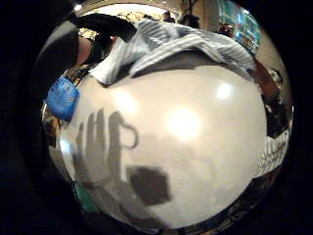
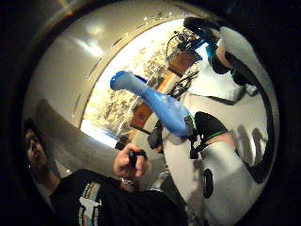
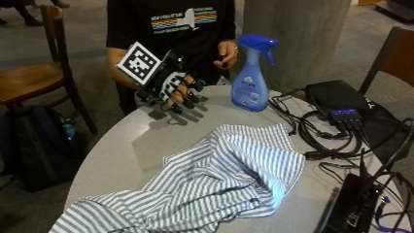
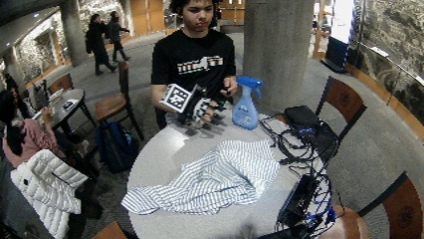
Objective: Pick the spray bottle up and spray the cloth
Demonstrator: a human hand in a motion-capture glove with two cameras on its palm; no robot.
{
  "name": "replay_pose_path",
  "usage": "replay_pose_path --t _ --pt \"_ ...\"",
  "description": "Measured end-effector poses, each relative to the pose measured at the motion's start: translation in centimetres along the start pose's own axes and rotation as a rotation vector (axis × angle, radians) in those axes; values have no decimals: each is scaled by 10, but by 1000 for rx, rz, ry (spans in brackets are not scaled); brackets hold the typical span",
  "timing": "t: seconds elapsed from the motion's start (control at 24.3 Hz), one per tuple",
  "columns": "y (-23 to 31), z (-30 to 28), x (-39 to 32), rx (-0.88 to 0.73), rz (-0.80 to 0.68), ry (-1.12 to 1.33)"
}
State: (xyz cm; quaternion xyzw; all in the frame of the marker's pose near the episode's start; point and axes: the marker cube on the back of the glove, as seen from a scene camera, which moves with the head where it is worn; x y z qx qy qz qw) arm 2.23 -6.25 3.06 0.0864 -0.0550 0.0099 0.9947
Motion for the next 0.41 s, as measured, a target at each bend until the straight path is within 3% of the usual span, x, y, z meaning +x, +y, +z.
replay_pose_path --t 0.12,0.41 --pt "12 -16 23 42 50 90" --pt "25 -32 58 85 -6 245"
